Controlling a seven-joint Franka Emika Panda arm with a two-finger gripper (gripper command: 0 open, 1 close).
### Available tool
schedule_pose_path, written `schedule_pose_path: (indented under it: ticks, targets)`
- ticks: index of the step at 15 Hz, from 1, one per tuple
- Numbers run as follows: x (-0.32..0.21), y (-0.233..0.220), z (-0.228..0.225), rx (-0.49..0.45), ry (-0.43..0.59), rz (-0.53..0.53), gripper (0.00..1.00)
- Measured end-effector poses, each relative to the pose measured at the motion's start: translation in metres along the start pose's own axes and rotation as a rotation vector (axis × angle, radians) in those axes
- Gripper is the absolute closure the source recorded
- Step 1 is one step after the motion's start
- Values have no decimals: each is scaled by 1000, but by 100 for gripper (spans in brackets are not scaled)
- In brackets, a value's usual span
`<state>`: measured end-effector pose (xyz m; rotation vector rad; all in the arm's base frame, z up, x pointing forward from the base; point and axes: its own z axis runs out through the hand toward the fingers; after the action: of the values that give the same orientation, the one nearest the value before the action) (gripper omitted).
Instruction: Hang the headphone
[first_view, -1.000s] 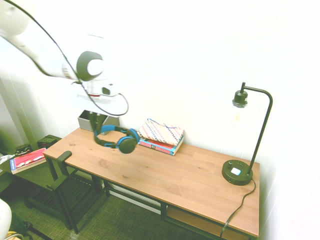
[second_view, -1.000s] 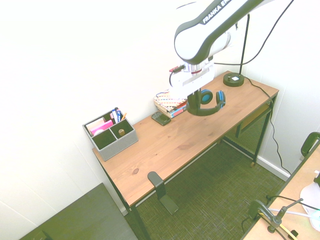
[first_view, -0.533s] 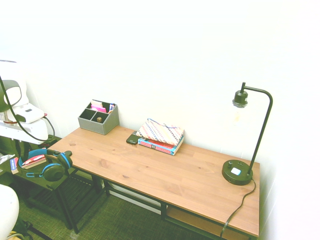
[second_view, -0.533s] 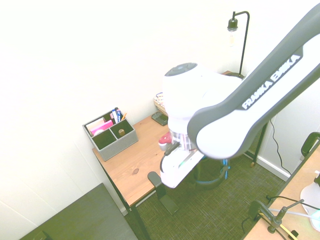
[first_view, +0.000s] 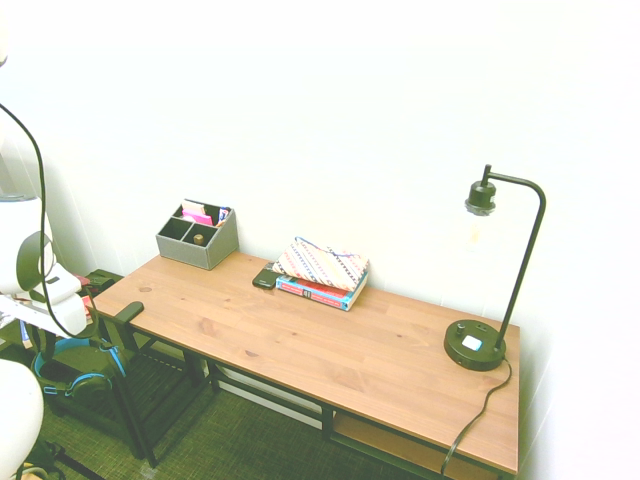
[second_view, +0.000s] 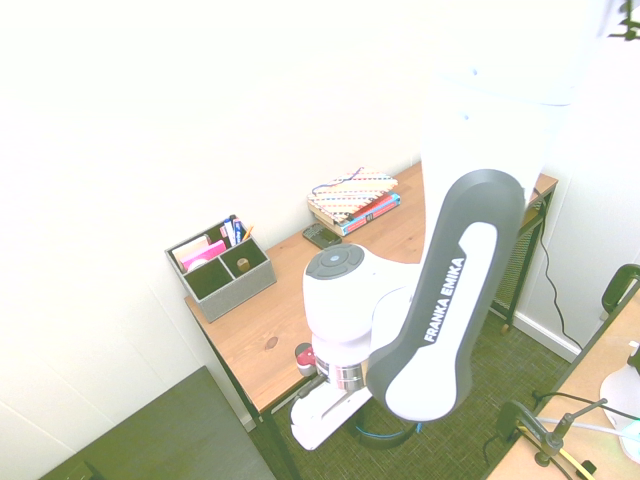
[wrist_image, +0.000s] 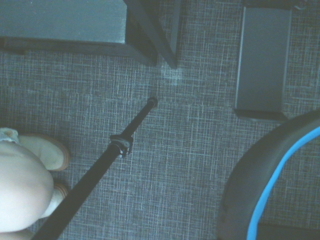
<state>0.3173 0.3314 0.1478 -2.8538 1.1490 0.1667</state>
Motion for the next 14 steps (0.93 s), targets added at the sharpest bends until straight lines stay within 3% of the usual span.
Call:
schedule_pose_path:
  ticks: [7, 8, 14]
  targets:
    - [25, -44, 56, -23, 64, 71, 100]
    - [28, -46, 61, -29, 77, 80, 0]
    - [36, -55, 67, -54, 85, 91, 0]
